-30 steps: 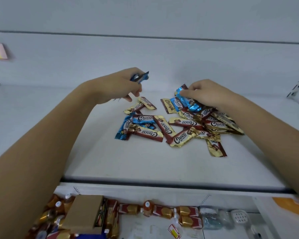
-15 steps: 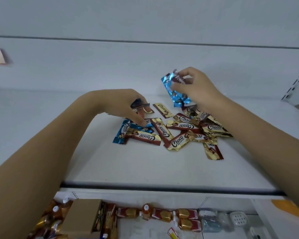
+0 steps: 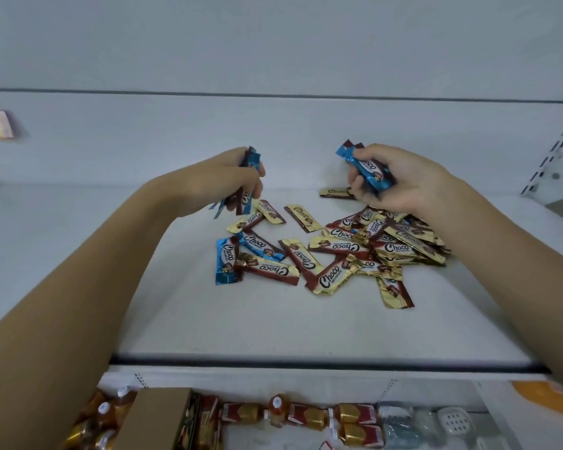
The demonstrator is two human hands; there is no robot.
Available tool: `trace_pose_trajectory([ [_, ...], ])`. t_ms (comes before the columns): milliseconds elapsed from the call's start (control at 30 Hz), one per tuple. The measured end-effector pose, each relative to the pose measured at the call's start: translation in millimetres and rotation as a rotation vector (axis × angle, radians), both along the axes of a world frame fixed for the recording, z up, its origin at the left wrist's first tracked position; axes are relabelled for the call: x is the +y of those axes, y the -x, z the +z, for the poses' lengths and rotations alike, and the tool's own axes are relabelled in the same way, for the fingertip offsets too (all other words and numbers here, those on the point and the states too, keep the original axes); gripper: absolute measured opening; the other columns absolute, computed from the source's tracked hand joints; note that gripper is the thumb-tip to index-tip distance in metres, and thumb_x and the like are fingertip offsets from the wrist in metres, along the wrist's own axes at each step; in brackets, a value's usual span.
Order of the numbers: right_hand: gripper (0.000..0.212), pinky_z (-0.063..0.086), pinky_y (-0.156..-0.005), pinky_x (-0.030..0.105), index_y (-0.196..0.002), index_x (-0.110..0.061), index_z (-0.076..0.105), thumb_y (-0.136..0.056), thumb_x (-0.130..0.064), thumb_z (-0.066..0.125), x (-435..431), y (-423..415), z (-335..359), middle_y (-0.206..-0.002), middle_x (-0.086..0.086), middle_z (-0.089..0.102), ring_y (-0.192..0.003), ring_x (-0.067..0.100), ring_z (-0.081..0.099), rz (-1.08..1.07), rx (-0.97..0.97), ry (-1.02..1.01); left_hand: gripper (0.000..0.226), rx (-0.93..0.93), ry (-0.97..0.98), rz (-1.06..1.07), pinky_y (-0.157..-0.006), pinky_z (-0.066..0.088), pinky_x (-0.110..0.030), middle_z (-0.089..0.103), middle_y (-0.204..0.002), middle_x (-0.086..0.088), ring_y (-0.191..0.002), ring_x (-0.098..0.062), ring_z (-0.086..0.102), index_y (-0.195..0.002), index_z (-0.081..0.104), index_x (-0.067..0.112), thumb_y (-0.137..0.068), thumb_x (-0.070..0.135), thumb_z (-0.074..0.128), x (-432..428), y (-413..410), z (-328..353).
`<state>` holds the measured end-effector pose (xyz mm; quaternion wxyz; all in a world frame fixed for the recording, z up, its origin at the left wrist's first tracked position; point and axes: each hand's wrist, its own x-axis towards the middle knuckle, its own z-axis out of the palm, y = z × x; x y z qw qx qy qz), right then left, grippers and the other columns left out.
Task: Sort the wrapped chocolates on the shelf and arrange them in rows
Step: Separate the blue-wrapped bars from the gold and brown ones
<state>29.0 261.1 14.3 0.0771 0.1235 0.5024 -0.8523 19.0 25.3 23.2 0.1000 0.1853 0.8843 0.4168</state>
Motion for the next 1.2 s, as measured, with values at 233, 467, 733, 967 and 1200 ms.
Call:
trace_pose_trajectory([
  [233,0.008,0.053,-0.047,0.021,-0.097,-0.006,0.050,-0.090,-0.001,0.047,-2,-3,4,-0.091,0.021,0.066,-0.056,0.016,0.067,0.053,-0.001,-0.267,0.020,-0.084,0.196,-0.025,-0.056,0.044,-0.029,0.047,-0.069,-0.009,-0.054,-0.016,0.048,-0.072,0.046,0.006,-0.083,-0.007,0.035,-14,7,3],
  [467,0.017,0.054,-0.054,0.021,-0.105,0.000,0.053,-0.088,0.002,0.051,5,-5,9,-0.093,0.009,0.067,-0.059,0.009,0.058,0.156,0.082,-0.456,0.026,-0.020,0.626,-0.301,-0.073,0.049,-0.025,0.064,-0.096,0.017,-0.086,-0.008,0.058,-0.101,0.061,0.034,-0.077,0.036,0.069,-8,0,-3],
  [733,0.020,0.044,-0.060,0.024,-0.086,-0.017,0.053,-0.091,0.000,0.043,14,-5,13,-0.097,0.009,0.061,-0.059,0.010,0.046,0.127,0.123,-0.572,0.024,0.201,0.689,-0.196,-0.062,0.039,-0.022,0.053,-0.086,0.004,-0.072,-0.010,0.048,-0.088,0.049,0.022,-0.083,0.043,0.060,0,9,-15],
  [967,0.018,0.051,-0.059,0.030,-0.113,-0.015,0.044,-0.097,-0.022,0.041,14,-20,9,-0.092,0.003,0.068,-0.060,0.015,0.062,0.485,0.344,-1.260,0.018,0.034,-0.060,0.006,-0.065,0.045,-0.023,0.051,-0.085,-0.001,-0.074,-0.012,0.050,-0.111,0.047,0.014,-0.094,0.017,0.046,13,4,-12],
  [1200,0.030,0.031,-0.055,0.028,-0.075,-0.011,0.052,-0.088,-0.038,0.055,22,-14,12,-0.064,0.002,0.047,-0.056,0.015,0.041,0.570,0.314,-1.726,0.021,0.322,-0.109,-0.185,-0.061,0.045,-0.017,0.054,-0.080,-0.005,-0.058,0.000,0.050,-0.086,0.044,0.026,-0.093,0.006,0.042,20,-4,-20],
])
